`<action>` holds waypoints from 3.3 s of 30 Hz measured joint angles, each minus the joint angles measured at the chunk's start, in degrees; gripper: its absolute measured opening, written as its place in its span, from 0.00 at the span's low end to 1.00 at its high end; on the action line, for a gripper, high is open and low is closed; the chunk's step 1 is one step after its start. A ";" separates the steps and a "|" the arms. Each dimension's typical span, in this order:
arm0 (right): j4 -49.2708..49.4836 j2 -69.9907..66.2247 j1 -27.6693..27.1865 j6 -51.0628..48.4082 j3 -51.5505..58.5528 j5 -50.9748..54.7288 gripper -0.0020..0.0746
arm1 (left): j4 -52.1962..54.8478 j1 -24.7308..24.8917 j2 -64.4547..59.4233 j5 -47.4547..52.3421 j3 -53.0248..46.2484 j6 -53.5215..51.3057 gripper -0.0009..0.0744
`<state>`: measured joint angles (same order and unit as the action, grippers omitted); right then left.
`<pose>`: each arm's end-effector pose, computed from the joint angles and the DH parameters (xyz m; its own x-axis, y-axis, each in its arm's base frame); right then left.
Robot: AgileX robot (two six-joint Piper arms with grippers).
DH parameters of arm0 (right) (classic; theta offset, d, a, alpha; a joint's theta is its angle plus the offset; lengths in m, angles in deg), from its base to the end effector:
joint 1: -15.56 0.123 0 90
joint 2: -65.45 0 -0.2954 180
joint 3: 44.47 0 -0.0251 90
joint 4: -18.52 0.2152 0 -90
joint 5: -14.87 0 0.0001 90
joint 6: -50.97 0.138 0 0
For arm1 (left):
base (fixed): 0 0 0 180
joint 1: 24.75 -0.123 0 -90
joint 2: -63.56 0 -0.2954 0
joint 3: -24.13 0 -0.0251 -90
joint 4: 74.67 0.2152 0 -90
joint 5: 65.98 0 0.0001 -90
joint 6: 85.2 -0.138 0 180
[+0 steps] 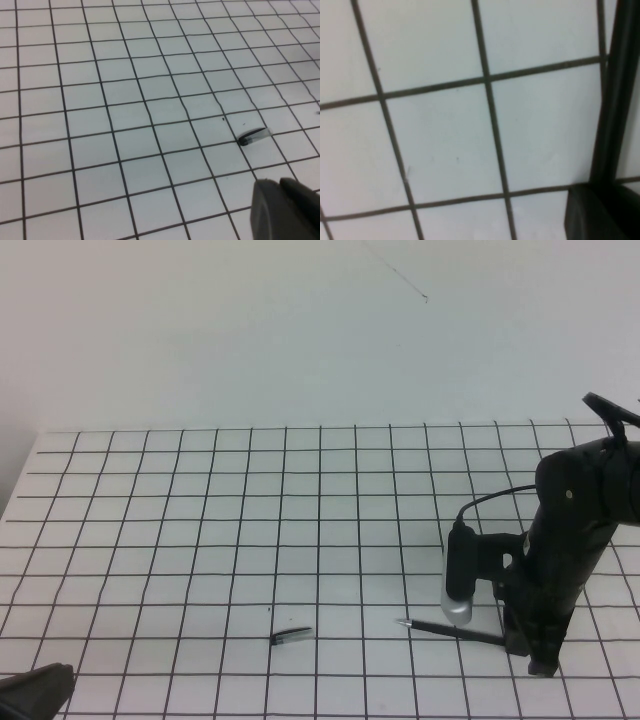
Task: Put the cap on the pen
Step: Put the cap on the pen
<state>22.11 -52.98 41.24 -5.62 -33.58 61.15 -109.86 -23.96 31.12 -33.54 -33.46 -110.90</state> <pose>0.2980 0.1502 0.1284 -0.1735 -0.9814 -0.0821 -0.9835 0.1769 -0.0365 0.0817 -0.0438 0.2458 -0.4849 -0.0772 -0.8711 0.2455 0.9440 -0.2203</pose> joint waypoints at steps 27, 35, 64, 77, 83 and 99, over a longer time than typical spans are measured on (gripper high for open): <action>3.78 12.38 1.70 24.12 -15.94 23.21 0.11 | -4.89 0.00 -30.38 15.81 26.61 -14.38 0.17; -6.71 21.89 0.02 28.56 -15.94 23.43 0.11 | -8.57 0.00 -45.11 19.87 35.08 -21.33 0.55; -7.77 26.23 -2.27 31.42 -15.84 23.65 0.11 | 24.71 26.85 -77.53 7.55 44.61 -23.67 0.43; -10.91 26.23 -2.27 31.47 -15.84 23.65 0.11 | 33.99 32.62 -84.92 15.02 54.80 -12.84 0.43; -10.92 26.23 -2.27 32.02 -15.84 23.65 0.11 | 37.94 32.62 -86.81 17.92 55.05 -12.85 0.43; -9.14 26.23 -2.27 33.65 -15.84 23.65 0.11 | 31.13 32.62 -87.48 13.75 55.08 -14.64 0.43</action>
<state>12.97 -26.75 38.97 28.03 -49.42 84.80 -78.73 8.66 -56.36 -19.79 21.62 -125.53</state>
